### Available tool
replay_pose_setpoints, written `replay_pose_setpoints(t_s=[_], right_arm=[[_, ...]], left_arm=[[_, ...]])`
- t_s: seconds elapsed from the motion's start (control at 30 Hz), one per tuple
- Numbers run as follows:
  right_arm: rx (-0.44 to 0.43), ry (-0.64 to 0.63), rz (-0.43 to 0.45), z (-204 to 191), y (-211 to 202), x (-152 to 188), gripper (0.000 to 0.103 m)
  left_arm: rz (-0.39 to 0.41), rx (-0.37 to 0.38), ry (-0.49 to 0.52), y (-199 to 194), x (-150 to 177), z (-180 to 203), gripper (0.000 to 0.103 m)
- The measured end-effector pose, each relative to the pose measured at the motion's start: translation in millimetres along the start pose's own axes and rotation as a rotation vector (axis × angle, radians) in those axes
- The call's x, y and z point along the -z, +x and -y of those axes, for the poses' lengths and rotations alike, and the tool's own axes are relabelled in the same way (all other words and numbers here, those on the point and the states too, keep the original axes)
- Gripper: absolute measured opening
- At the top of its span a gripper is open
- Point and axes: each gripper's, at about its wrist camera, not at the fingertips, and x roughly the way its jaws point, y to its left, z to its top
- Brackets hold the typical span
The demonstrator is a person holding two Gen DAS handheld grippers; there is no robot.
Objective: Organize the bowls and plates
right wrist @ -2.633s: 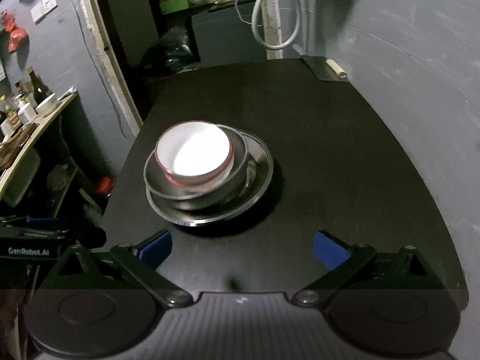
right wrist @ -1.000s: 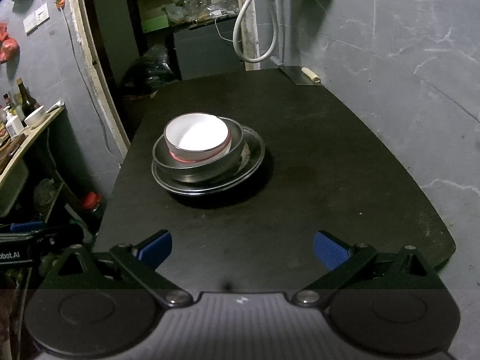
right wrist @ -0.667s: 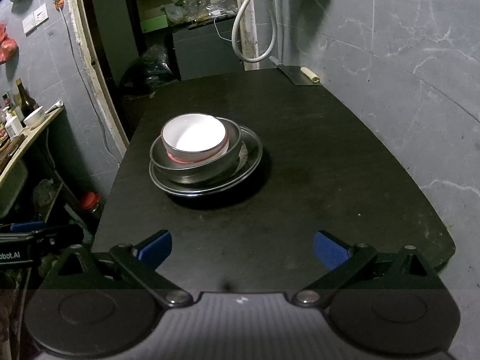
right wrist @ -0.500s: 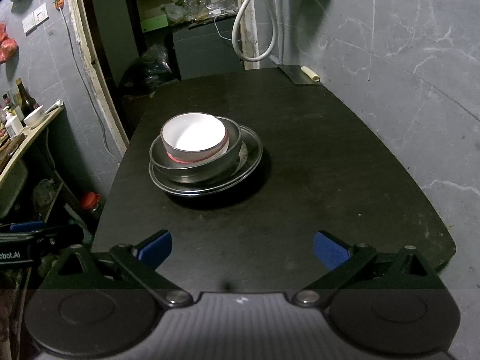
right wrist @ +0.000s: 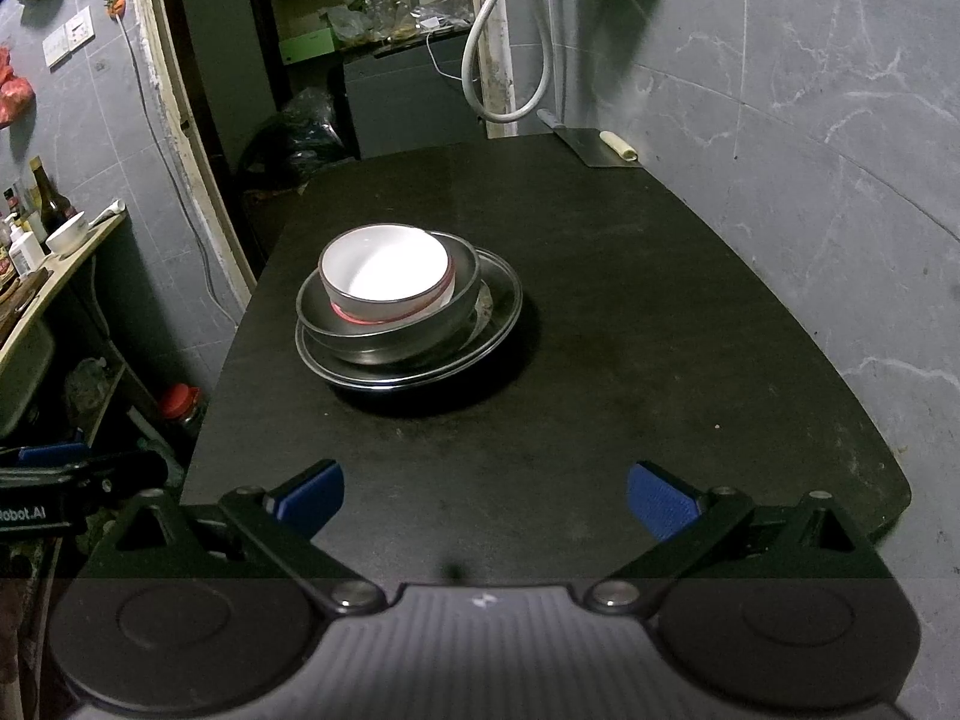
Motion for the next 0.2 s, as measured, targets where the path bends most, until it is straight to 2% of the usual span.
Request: replay_pose_setpoints(t_s=[0.2], right_arm=[[0.000,0.000,0.000,0.1,0.0,-0.1,0.103]], left_arm=[[0.020,0.041,-0.025,-3.6,1.3,-5.5,0.102]])
